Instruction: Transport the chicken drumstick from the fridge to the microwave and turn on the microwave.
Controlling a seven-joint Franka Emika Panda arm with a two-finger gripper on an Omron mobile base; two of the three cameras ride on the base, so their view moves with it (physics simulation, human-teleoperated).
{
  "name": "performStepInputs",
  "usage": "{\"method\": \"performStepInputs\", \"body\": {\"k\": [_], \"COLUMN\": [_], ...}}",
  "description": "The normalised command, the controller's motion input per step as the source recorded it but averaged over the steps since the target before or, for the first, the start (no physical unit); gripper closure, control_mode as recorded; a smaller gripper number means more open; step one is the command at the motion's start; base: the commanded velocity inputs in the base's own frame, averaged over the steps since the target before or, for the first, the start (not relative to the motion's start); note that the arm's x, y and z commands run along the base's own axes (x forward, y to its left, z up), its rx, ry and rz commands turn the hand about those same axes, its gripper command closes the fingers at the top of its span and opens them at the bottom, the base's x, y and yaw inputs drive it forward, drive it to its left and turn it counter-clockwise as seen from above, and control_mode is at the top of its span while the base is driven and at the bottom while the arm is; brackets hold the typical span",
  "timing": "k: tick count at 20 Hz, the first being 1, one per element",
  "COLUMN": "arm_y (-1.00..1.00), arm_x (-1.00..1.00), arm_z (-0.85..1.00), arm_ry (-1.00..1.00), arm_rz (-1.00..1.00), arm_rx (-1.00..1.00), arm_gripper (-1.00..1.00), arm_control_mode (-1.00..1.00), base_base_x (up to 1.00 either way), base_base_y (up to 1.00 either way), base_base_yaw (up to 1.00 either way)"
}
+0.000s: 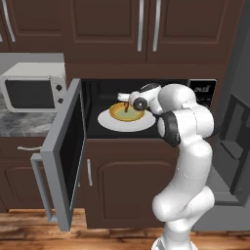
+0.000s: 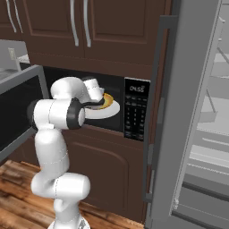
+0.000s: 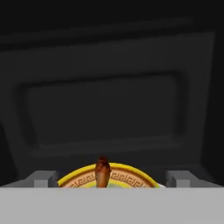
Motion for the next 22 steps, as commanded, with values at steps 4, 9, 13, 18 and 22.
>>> {"method": "performStepInputs", "body": {"k": [4,9,13,18,22], "arm_y": [0.03,0.10,0.08,0.16,0.29], "arm_x": [-1.00,-1.00,-1.00,-1.00,-0.99], "arm_z": [0.02,0.16,0.38,0.47,0.94], "arm_ry": [-0.07,-0.05,0.00,0.00,-0.03], "arm_rz": [0.03,0.01,0.00,0.00,-0.02], "arm_rx": [0.05,0.10,0.16,0.15,0.03], "arm_gripper": [-1.00,-1.00,-1.00,-1.00,-1.00], "arm_control_mode": [-1.00,-1.00,-1.00,-1.00,-1.00], "base_base_x": [0.00,0.00,0.00,0.00,0.00], "base_base_y": [0.00,0.00,0.00,0.00,0.00], "base_base_yaw": [0.00,0.00,0.00,0.00,0.00]}}
